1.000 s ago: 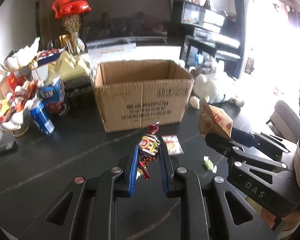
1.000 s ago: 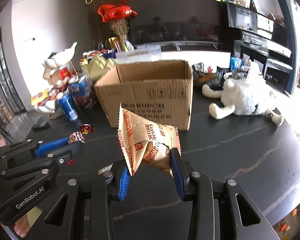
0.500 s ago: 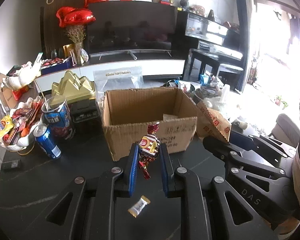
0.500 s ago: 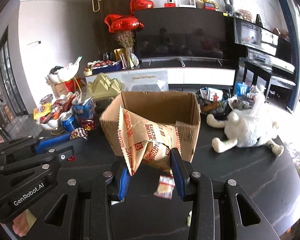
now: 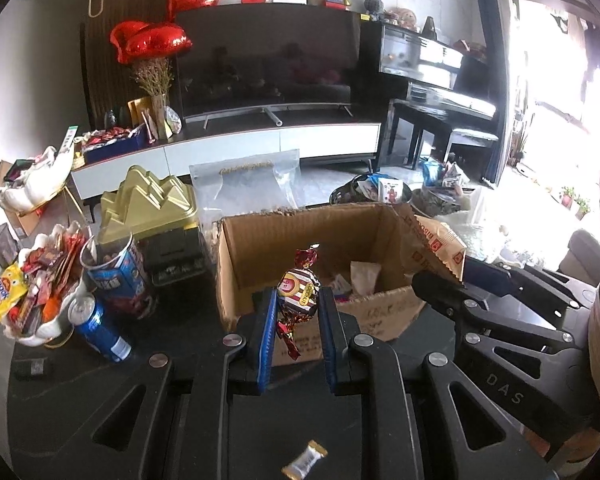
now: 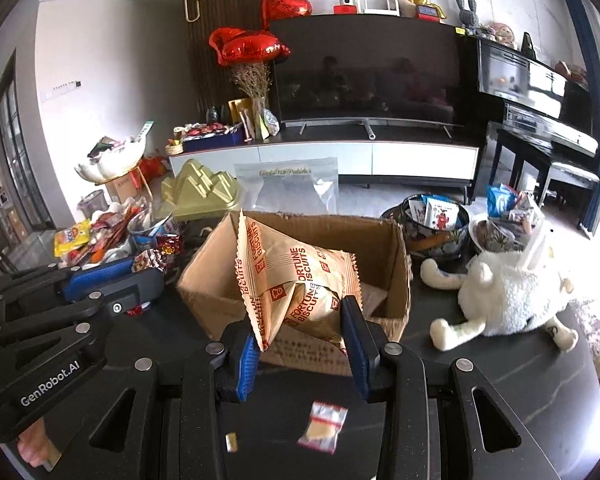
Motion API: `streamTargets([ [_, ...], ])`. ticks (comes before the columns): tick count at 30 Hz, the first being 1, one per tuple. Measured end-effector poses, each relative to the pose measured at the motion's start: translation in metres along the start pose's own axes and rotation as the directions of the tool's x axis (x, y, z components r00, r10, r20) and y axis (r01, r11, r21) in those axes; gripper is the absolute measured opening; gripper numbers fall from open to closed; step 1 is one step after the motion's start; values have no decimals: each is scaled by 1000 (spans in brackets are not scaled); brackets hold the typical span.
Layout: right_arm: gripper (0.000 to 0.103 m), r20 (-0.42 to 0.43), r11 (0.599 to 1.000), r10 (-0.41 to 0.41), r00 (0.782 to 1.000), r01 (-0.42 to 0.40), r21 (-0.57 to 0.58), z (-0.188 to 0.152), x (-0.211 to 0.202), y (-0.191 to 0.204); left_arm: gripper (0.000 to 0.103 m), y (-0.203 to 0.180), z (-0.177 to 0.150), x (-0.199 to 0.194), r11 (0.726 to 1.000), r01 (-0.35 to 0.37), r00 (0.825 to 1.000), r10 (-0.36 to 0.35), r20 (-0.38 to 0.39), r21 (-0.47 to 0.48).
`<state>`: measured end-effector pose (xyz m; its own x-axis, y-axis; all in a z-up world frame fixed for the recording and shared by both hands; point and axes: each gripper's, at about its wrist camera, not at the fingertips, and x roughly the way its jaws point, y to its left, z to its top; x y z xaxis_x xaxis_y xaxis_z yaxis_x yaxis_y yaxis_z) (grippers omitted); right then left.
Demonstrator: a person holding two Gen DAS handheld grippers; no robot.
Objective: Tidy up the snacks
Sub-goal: 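Carry the round candy and biscuits bag over the box and open both tools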
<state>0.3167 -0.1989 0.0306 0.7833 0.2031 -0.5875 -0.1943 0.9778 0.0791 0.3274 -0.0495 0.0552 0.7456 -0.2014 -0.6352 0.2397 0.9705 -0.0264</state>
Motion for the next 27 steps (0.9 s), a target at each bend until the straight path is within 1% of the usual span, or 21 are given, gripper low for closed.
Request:
streamTargets([
  [10,40,2,1000,1,1000,-1,-12,20,43,-13,22,5,24,52,1000,-1,1000,2,-29,25],
  [11,40,9,1000,-2,1000,2,-13,22,48,-15,27,5,26,56,1000,-2,1000,3,-30,27],
  [12,44,13,1000,-9,1000,9,-17,23,50,-15,35,5,27,61,999,-16,999,17,-34,31],
  [13,51,13,999,-36,999,36,-19,24,53,-17,50,6,28,63,999,-41,999,43,-34,32],
  [14,55,10,999,-48,999,48,-16,24,55,-19,54,7,26,63,998,-55,998,56,-27,33],
  [15,57,10,998,-54,998,54,-11,23,55,-20,55,8,24,62,998,-59,998,60,-21,36],
  [18,57,-10,998,-68,998,68,5,15,53,-25,57,8,16,54,995,-86,996,87,0,45],
  [19,59,-18,998,-68,998,68,12,12,52,-27,59,8,12,50,994,-94,996,94,4,47],
  [21,62,-33,997,-66,997,67,28,8,49,-28,59,8,8,44,995,-93,996,93,0,41],
  [23,63,-38,997,-65,997,66,34,2,43,-28,63,8,3,37,996,-83,997,83,-1,31],
  [25,64,-43,997,-71,997,72,36,-5,35,-27,63,8,-3,27,997,-78,997,78,2,21],
  [27,67,-42,996,-71,997,73,44,-10,27,-27,64,6,-8,18,997,-79,997,79,10,14],
])
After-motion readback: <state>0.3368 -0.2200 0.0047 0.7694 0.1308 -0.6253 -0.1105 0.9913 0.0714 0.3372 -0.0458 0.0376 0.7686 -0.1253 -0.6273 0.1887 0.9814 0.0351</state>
